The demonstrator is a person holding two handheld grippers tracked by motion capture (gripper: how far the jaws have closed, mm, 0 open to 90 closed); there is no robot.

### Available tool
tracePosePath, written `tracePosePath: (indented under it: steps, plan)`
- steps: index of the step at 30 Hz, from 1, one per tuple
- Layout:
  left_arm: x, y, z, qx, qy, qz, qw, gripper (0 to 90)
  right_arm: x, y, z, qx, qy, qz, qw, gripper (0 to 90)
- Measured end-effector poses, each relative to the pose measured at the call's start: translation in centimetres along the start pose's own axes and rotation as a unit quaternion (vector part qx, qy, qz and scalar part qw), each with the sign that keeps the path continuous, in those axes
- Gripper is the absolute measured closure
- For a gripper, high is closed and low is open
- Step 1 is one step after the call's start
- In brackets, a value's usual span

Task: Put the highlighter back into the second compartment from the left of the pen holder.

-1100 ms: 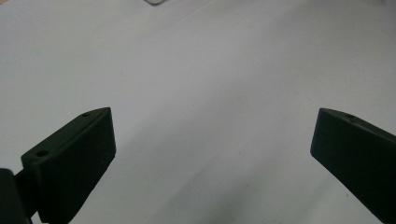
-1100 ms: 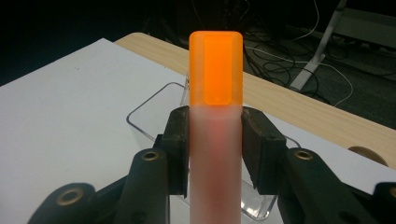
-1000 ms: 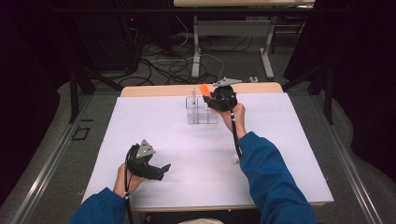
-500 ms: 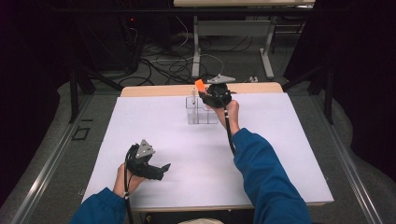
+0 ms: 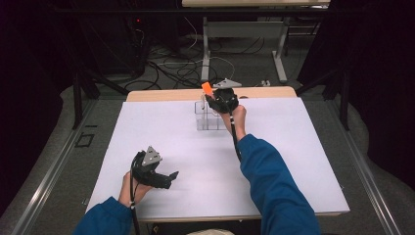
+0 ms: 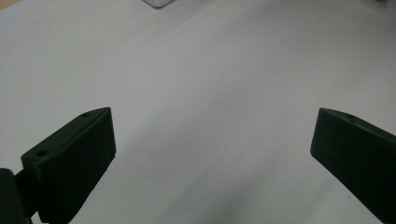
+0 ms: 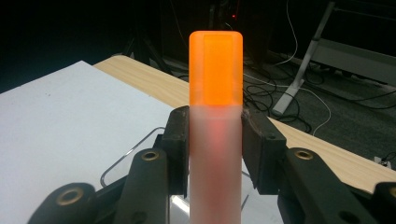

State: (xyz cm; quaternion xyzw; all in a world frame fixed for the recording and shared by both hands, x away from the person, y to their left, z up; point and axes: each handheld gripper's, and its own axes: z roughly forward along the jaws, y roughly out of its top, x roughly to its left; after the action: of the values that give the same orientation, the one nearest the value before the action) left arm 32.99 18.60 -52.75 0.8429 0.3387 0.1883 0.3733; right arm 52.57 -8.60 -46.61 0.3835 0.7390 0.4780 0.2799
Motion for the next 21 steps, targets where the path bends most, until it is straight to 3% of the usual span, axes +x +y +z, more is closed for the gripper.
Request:
tracePosePath:
  steps: [10,17,18,21]
  plan:
    - [0.0,0.0,0.0,0.0,0.0,-0.002,1.0,0.0,0.9,-0.3,1.0,0.0,-0.005,-0.006,1.0,64.7]
    - [0.0,0.0,0.0,-0.001,0.0,-0.001,1.0,0.0,0.9,-0.7,1.4,0.024,-0.003,0.004,0.9997,63.6]
    - [0.0,0.0,-0.1,0.0,0.001,-0.004,1.0,0.0,0.8,-0.7,1.4,0.032,0.001,0.006,0.9995,61.6]
    - [0.0,0.0,-0.1,0.0,0.001,-0.005,1.0,0.0,0.4,-0.6,0.8,0.051,0.005,0.017,0.9985,40.6]
